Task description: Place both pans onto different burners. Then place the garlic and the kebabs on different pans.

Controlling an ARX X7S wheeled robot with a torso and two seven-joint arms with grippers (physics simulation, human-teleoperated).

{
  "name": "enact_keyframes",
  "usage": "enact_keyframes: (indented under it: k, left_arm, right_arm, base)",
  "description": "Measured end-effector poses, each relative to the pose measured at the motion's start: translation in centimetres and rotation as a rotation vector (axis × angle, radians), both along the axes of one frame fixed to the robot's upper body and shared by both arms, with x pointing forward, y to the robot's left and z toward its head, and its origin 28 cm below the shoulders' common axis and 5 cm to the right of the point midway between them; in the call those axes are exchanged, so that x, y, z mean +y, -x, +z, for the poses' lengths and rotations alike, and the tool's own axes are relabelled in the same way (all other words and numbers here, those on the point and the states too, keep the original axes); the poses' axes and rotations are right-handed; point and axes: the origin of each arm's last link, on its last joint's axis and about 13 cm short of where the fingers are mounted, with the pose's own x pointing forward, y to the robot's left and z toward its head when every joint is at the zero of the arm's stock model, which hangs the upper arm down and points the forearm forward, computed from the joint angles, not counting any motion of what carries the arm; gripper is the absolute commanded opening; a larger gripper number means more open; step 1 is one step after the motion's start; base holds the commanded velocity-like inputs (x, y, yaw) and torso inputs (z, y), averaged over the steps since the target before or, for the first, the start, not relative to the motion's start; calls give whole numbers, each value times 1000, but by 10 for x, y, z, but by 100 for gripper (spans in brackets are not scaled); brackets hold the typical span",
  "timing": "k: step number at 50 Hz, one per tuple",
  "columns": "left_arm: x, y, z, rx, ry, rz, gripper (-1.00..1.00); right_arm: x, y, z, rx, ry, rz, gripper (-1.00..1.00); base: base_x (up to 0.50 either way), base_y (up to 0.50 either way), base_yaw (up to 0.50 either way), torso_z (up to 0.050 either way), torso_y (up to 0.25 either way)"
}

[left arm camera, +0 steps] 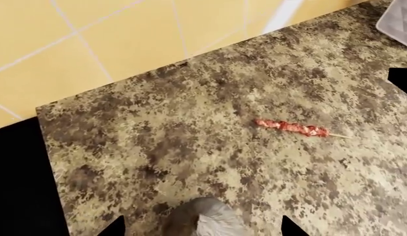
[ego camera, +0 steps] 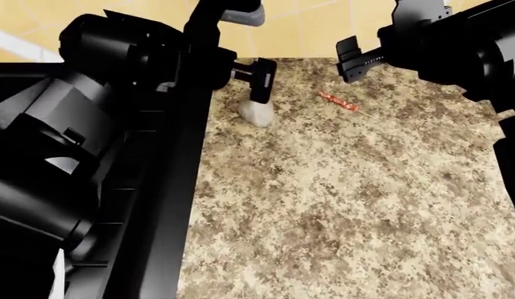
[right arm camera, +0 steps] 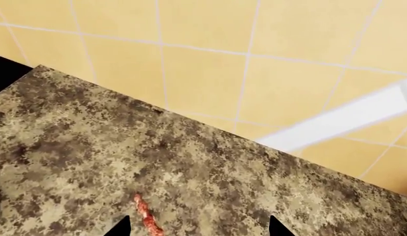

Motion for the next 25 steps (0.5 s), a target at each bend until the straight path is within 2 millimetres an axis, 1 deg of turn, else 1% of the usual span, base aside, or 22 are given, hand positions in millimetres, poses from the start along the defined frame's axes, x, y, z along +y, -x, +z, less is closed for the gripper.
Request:
enact_keyframes:
  k: [9, 25]
  left_arm:
    - [-1, -3, -7, 22, -2, -3, 100]
    - [-2, -4, -11, 39, 11, -16, 100]
  right_arm:
    - [-1, -1, -1, 1, 1, -3, 100]
    - [-1, -1, -1, 2, 0, -5, 100]
  base:
    - [0, 0, 0, 0, -86]
    - [0, 0, 0, 0, -132]
